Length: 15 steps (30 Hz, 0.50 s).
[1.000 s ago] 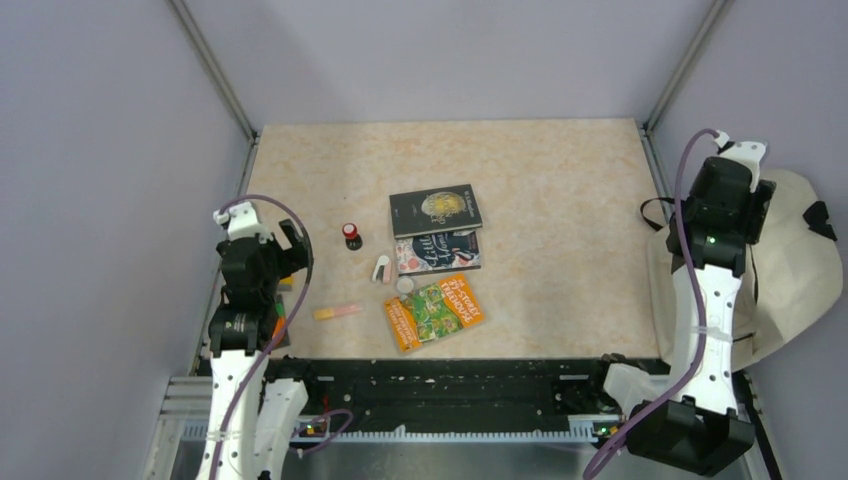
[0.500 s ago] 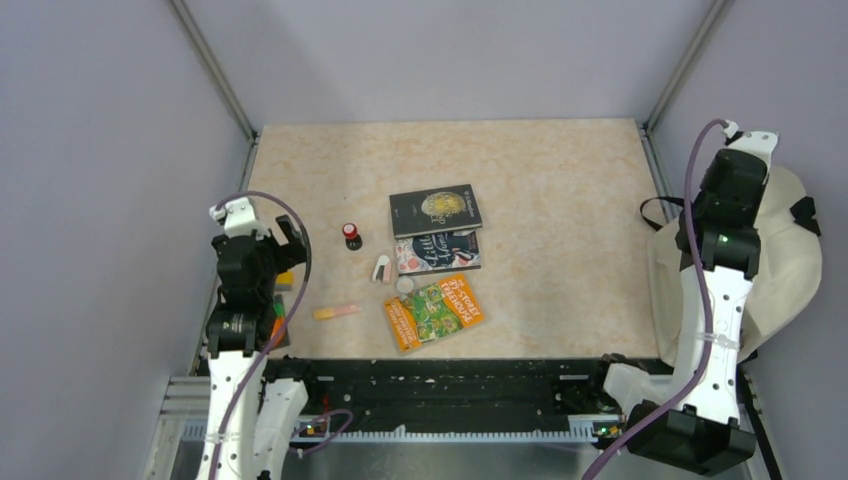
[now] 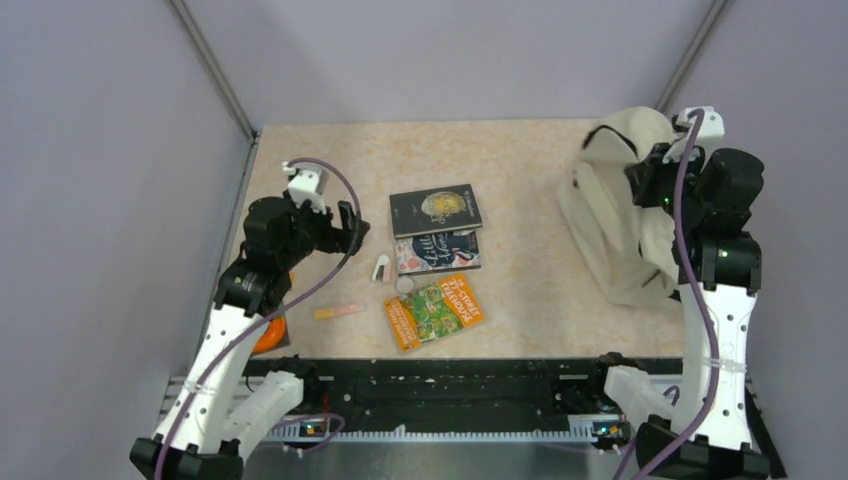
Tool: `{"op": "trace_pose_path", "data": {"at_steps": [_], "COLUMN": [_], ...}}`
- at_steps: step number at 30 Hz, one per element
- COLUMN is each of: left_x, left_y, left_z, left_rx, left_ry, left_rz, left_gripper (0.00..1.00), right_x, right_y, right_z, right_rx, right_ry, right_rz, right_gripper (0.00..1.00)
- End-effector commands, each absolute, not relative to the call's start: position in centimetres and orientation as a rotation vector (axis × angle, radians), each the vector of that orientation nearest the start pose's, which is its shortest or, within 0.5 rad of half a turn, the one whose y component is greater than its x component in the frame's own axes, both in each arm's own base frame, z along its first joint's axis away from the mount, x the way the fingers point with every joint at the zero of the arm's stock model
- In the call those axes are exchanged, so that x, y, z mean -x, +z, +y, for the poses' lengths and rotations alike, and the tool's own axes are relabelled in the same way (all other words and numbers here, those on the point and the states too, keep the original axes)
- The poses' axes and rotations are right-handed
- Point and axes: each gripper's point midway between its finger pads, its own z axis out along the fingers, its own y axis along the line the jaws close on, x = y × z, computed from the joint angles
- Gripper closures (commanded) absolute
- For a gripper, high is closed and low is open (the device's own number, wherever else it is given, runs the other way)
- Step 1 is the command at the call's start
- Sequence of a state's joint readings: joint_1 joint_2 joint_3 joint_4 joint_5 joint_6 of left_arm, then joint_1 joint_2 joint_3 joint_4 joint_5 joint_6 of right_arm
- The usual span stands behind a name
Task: Pack the student bag
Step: Pick up the student bag at the center of the board.
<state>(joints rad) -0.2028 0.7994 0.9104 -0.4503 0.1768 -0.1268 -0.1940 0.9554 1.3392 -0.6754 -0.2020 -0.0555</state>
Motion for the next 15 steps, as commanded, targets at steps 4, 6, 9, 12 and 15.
{"op": "trace_pose_path", "data": {"at_steps": [4, 6, 9, 12, 15], "left_x": [-26.9, -27.1, -27.2, -27.3, -27.3], "left_y": [35.4, 36.6, 37.7, 37.6, 37.3], "left_z": [-18.3, -20.1, -22.9, -25.4, -26.9], "left_rx": [-0.527, -0.567, -0.626, -0.689, -0.726], "left_ry": [-0.716, -0.764, -0.802, -0.835, -0.815], "left_rz": [1.692, 1.650, 1.609, 1.599, 1.597], "left_gripper": [0.10, 0.10, 0.10, 0.09, 0.09], "right_x": [-26.8, -27.1, -28.3, -29.1, -29.8], "right_y": [44.9, 44.6, 43.7, 42.6, 41.4], "right_z": [10.3, 11.1, 11.8, 13.6, 15.3], "right_rx": [0.494, 0.518, 0.524, 0.566, 0.612], "right_ry": [0.614, 0.629, 0.619, 0.641, 0.645], "right_rz": [1.429, 1.432, 1.469, 1.505, 1.539], "right_gripper": [1.00, 1.00, 1.00, 1.00, 1.00]}}
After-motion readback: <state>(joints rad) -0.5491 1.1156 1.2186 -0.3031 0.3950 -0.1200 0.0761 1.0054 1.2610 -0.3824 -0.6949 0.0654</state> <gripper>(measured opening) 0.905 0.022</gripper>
